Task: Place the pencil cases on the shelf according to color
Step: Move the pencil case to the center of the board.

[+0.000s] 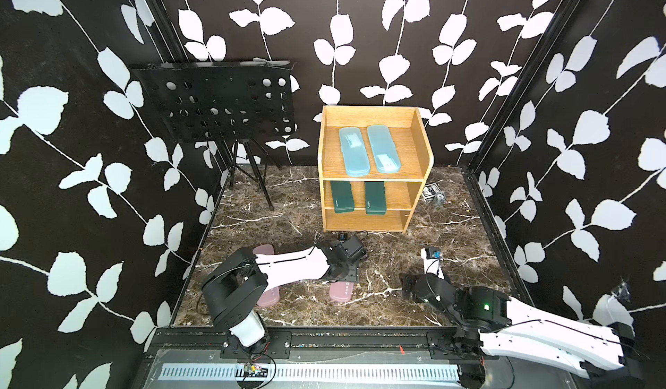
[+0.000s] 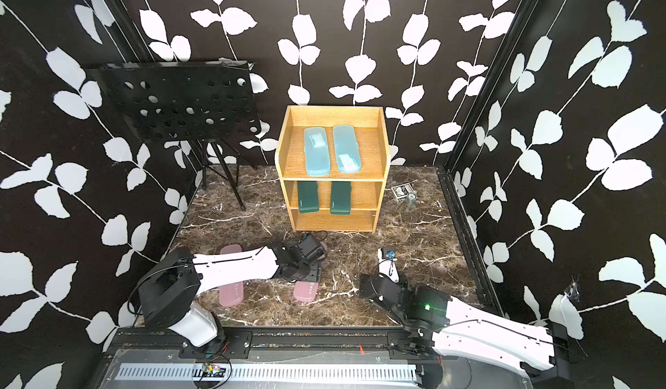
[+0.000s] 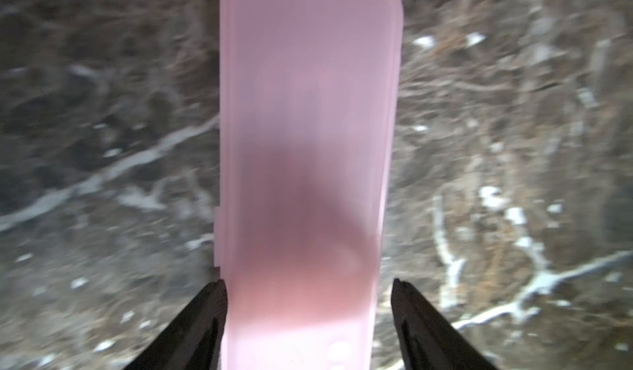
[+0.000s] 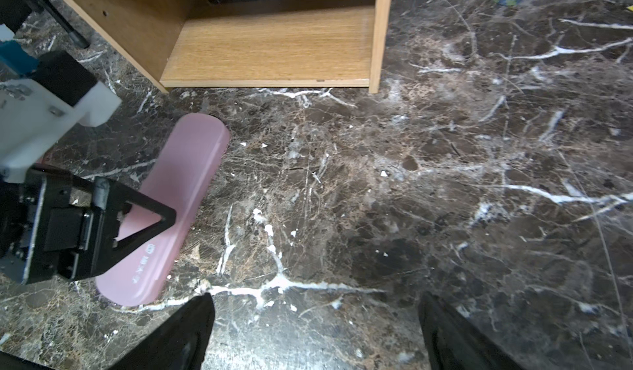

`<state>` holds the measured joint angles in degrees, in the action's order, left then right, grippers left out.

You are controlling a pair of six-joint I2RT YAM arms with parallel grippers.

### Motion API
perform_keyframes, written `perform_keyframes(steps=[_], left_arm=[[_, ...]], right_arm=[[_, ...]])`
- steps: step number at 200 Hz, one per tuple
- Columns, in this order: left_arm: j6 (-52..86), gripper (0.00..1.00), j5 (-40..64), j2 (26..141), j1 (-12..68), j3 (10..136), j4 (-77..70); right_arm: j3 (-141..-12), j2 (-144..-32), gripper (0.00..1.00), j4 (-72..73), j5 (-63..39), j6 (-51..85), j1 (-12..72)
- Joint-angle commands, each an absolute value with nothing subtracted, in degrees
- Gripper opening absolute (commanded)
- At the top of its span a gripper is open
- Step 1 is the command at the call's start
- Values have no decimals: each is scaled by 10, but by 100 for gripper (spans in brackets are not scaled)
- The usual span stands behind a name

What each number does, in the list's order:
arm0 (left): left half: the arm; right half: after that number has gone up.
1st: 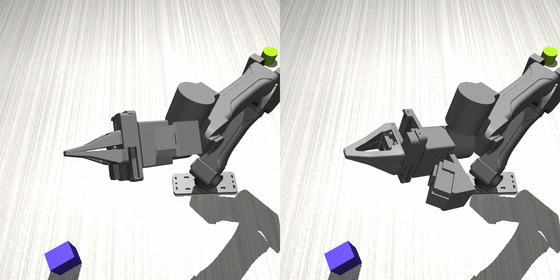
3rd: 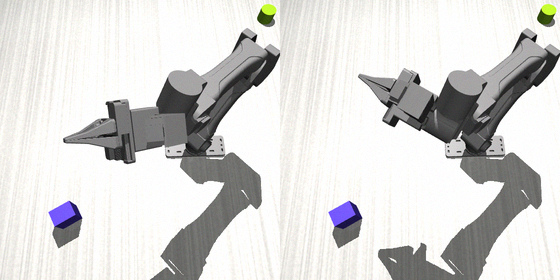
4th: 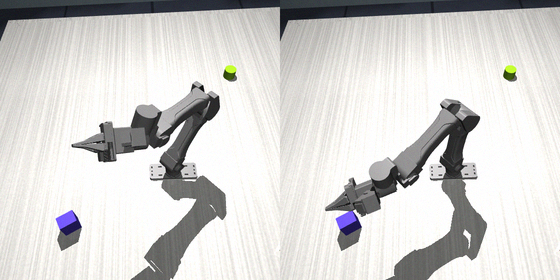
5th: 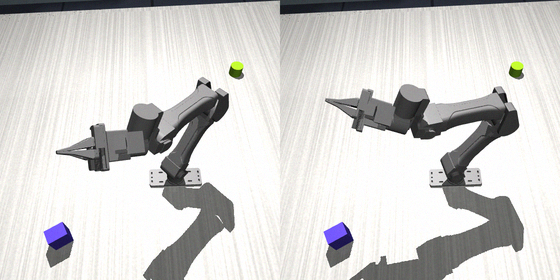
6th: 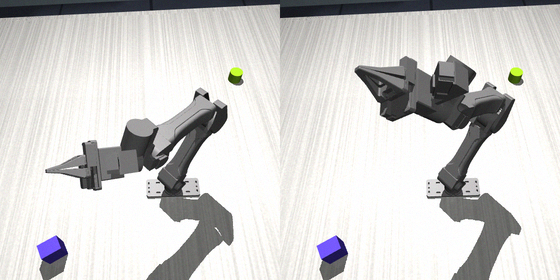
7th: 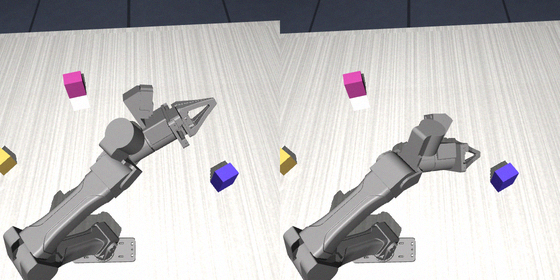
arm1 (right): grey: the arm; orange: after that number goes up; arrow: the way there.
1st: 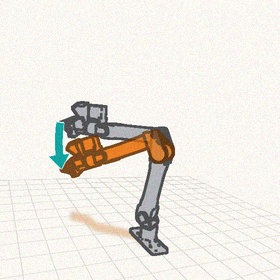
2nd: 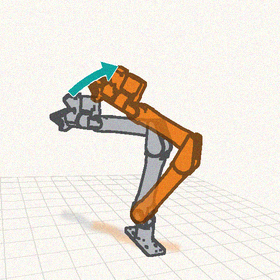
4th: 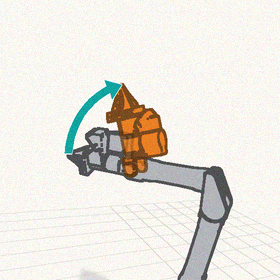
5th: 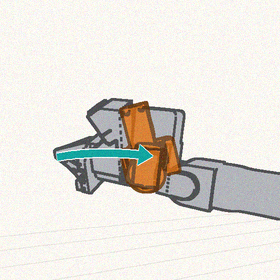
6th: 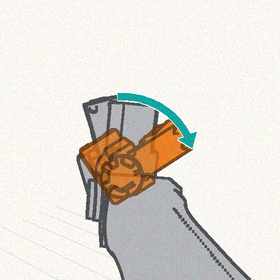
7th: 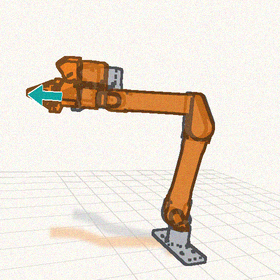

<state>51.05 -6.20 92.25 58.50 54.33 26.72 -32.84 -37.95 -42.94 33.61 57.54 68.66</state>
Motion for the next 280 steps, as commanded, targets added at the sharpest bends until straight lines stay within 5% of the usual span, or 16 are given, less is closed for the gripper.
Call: perform_keyframes(steps=[1, 23, 94, 159, 225, 280], left_arm=[[527, 82, -71, 898, 589, 541, 268], [519, 98, -127, 838, 588, 538, 353], [505, 99, -187, 604, 455, 415, 517], [446, 99, -120, 566, 267, 357, 493], [403, 99, -79, 594, 168, 334, 450], [397, 99, -26, 658, 168, 314, 399]], right_arm=[[-317, -370, 96, -451, 345, 597, 692], [-321, -403, 96, -408, 313, 599, 691], [-481, -749, 99, -284, 218, 627, 691], [-672, -968, 99, -338, 206, 596, 691], [-777, -1074, 99, -423, 224, 587, 688], [-695, -1047, 99, -413, 217, 592, 673]])
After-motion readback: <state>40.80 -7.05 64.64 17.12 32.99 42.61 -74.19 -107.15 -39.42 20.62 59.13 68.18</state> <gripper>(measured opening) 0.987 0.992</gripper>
